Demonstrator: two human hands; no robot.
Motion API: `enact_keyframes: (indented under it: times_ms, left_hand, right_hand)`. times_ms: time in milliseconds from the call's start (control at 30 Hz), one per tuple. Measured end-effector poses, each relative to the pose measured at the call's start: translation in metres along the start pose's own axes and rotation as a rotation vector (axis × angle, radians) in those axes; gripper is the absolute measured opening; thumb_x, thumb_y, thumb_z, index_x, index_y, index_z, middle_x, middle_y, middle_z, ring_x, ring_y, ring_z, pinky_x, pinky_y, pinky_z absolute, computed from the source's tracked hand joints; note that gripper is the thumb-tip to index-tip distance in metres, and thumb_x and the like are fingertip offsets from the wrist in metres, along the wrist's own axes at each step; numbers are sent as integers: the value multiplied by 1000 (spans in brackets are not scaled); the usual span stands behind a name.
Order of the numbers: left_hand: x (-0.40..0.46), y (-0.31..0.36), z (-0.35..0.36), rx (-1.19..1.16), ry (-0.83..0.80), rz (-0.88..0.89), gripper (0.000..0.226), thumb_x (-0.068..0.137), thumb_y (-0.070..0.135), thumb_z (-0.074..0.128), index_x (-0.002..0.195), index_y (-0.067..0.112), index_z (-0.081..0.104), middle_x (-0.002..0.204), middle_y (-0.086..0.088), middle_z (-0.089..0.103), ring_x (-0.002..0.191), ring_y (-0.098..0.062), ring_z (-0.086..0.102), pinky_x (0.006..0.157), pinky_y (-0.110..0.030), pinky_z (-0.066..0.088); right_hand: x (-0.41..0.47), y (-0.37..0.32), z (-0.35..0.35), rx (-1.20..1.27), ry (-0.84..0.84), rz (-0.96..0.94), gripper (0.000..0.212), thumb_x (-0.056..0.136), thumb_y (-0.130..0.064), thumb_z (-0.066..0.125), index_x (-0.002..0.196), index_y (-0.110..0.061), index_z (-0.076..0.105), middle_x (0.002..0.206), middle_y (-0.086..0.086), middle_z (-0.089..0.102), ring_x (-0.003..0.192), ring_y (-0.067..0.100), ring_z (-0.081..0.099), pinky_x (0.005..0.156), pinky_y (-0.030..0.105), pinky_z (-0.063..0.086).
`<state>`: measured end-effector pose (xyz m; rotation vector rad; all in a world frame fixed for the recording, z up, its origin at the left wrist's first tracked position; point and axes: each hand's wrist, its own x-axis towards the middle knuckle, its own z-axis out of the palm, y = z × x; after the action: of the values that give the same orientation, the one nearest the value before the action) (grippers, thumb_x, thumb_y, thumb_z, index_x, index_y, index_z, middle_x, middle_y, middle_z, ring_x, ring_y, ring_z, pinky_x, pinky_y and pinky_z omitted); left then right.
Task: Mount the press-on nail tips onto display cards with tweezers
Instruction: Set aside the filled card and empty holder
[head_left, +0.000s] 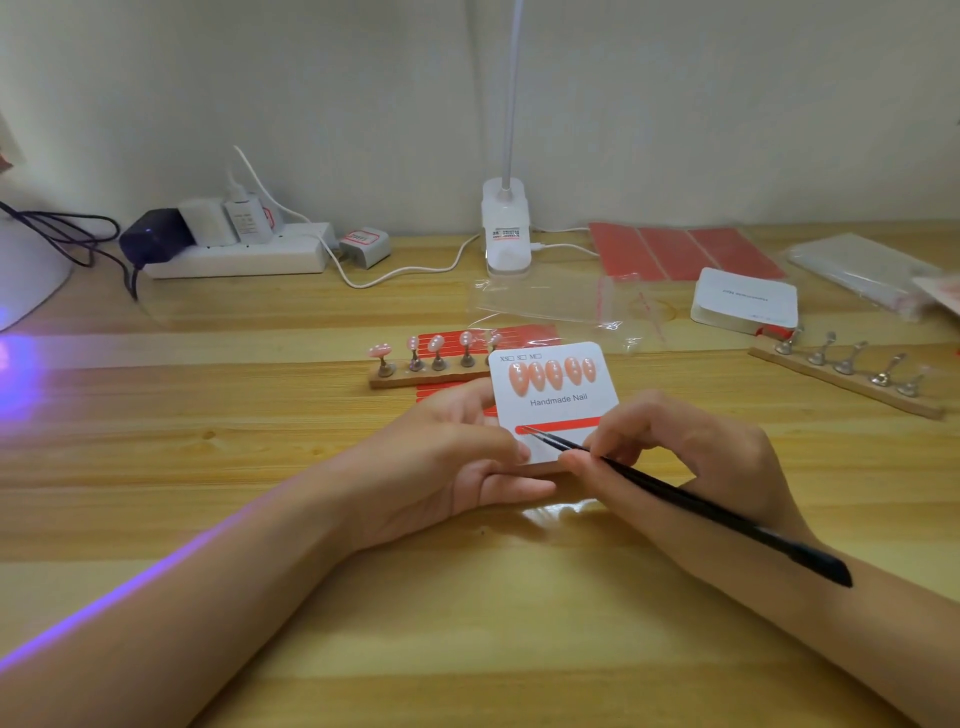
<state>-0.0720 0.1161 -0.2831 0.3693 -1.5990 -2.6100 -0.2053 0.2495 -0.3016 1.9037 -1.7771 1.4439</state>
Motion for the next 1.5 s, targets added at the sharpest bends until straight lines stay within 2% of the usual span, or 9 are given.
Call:
enact_keyframes:
  times_ms: [67, 167, 333, 500, 833, 967, 1100, 1267, 1500]
  left_hand:
    - [0, 0, 0, 2, 0, -1, 49, 74, -10, 47, 119, 10, 52, 107, -13, 69, 87, -20, 69, 65, -23, 57]
    - [0, 0, 1, 3, -2, -3, 49, 75, -10, 47, 120, 9, 51, 107, -13, 69, 86, -20, 69, 65, -22, 57]
    - [0, 0, 0, 3, -3, -8, 51, 75, -10, 47, 122, 7, 50, 108, -15, 68, 85, -21, 70, 64, -22, 57]
    - [0, 0, 0, 6, -10, -7, 49, 76, -10, 47, 122, 8, 50, 106, -14, 69, 86, -20, 70, 65, -21, 57]
    - [1, 1, 2, 18, 12, -12, 51, 75, -9, 47, 123, 8, 50, 107, -13, 69, 83, -19, 70, 63, -21, 57]
    - [0, 1, 3, 14, 18, -13, 52, 74, -9, 48, 124, 6, 49, 104, -13, 69, 83, -20, 70, 63, -21, 57]
    - [0, 1, 3, 14, 21, -16, 50, 74, -8, 47, 121, 7, 51, 104, -13, 70, 85, -21, 70, 63, -21, 57]
    - [1, 0, 3, -10, 36, -15, 51, 72, -8, 47, 121, 7, 51, 113, -14, 67, 95, -23, 68, 64, -22, 57]
    - [0, 0, 2, 10, 23, -11, 49, 74, -8, 47, 121, 5, 50, 101, -13, 70, 82, -21, 70, 62, -21, 57]
  right_hand:
    - [0, 1, 1, 12, 3, 11, 14, 75, -15, 72, 71, -6, 62, 65, -10, 59, 64, 1, 57, 64, 1, 42]
    - [0, 1, 1, 37, -16, -7, 17, 79, -22, 68, 72, -8, 61, 67, -12, 59, 64, 1, 57, 64, 3, 44]
    - [1, 2, 1, 7, -14, -66, 21, 80, -24, 64, 70, -5, 60, 63, -4, 61, 62, 6, 57, 61, 9, 48]
    - [1, 4, 1, -30, -10, -104, 21, 80, -22, 65, 69, -4, 61, 62, -4, 61, 64, 5, 56, 63, 5, 45]
    - [0, 5, 2, -31, -36, -136, 17, 81, -20, 61, 71, -6, 60, 61, -3, 60, 60, 6, 53, 55, 14, 44]
    - [-1, 5, 2, -14, -54, -132, 9, 85, -21, 57, 81, -21, 50, 62, -2, 58, 56, 13, 50, 52, 24, 43]
    - [-1, 5, 3, 9, -76, -123, 9, 85, -18, 55, 82, -22, 47, 62, 1, 57, 54, 15, 50, 50, 29, 43]
    - [1, 3, 1, 85, -7, -21, 10, 83, -17, 54, 81, -18, 44, 63, 4, 56, 59, 14, 53, 54, 21, 45]
    - [0, 0, 2, -4, -66, -72, 13, 82, -27, 56, 82, -24, 44, 63, -1, 59, 55, 14, 49, 50, 29, 43]
